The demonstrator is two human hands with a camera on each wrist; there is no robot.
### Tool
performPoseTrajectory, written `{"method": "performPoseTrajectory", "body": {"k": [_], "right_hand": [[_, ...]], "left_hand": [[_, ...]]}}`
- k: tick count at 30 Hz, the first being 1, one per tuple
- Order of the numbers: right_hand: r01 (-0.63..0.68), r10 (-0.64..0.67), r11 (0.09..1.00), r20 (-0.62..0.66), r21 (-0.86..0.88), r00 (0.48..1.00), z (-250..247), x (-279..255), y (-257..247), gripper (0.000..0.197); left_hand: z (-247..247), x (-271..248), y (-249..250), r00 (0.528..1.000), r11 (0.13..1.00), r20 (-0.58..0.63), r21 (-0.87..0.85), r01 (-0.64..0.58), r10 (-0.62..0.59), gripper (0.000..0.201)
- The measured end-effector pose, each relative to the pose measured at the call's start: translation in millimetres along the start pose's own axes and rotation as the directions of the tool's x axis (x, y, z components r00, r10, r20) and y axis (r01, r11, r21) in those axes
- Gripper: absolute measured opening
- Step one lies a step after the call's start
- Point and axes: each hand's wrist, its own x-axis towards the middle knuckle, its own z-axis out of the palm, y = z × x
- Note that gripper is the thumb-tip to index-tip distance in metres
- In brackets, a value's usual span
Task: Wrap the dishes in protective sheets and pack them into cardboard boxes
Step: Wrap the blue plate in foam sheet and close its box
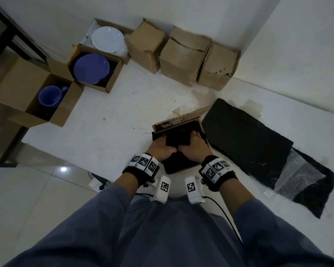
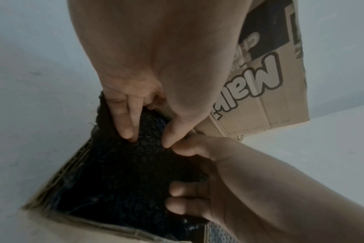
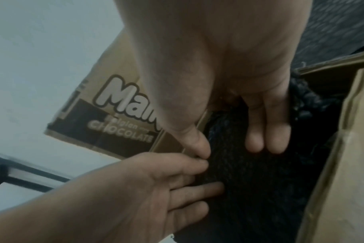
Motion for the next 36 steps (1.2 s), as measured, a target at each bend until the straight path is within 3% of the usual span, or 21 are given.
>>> {"method": "performPoseTrajectory", "body": {"k": [8, 10, 13, 18, 21, 25, 29, 32, 36], "right_hand": [[0.042, -0.042, 0.999, -0.030, -0.023, 0.999, -13, -3, -6, 0.073], [0.055, -0.060, 0.994, -0.060, -0.091, 0.996, -16, -10, -5, 0.062], [0.060, -0.079, 0.968, -0.066, -0.242, 0.995, -15, -21, -2, 0.046], [0.088, -0.203, 0.796, -0.128, -0.599, 0.971, -19, -33, 4, 0.031], [0.134, -0.301, 0.697, -0.118, -0.705, 0.946, -23, -32, 12, 0.031], [0.206, -0.370, 0.802, -0.197, -0.560, 0.908, -31, -29, 31, 0.045], [0.171, -0.233, 0.953, -0.242, -0.251, 0.942, -35, -28, 51, 0.036], [0.183, -0.192, 0.981, -0.260, -0.058, 0.946, -36, -25, 63, 0.029], [0.232, -0.191, 0.968, -0.319, 0.095, 0.928, -33, -23, 74, 0.025]], "left_hand": [[1, -2, 2, 1.000, 0.999, -0.007, 0.041, -0.025, 0.025, 0.061], [2, -5, 2, 0.998, 0.994, -0.027, 0.089, -0.057, 0.060, 0.061], [8, -7, 2, 0.972, 0.953, -0.102, 0.243, -0.182, 0.212, 0.066], [20, -14, 2, 0.937, 0.804, -0.079, 0.540, -0.248, 0.341, 0.063], [29, -12, -1, 0.938, 0.728, -0.027, 0.639, -0.249, 0.345, 0.073], [33, -10, -7, 0.945, 0.644, -0.018, 0.736, -0.209, 0.328, 0.079], [25, -5, -9, 0.944, 0.622, 0.008, 0.750, -0.224, 0.331, 0.081], [23, -5, -6, 0.934, 0.654, -0.001, 0.714, -0.250, 0.358, 0.076], [34, -4, 6, 0.875, 0.705, -0.066, 0.622, -0.340, 0.480, 0.053]]}}
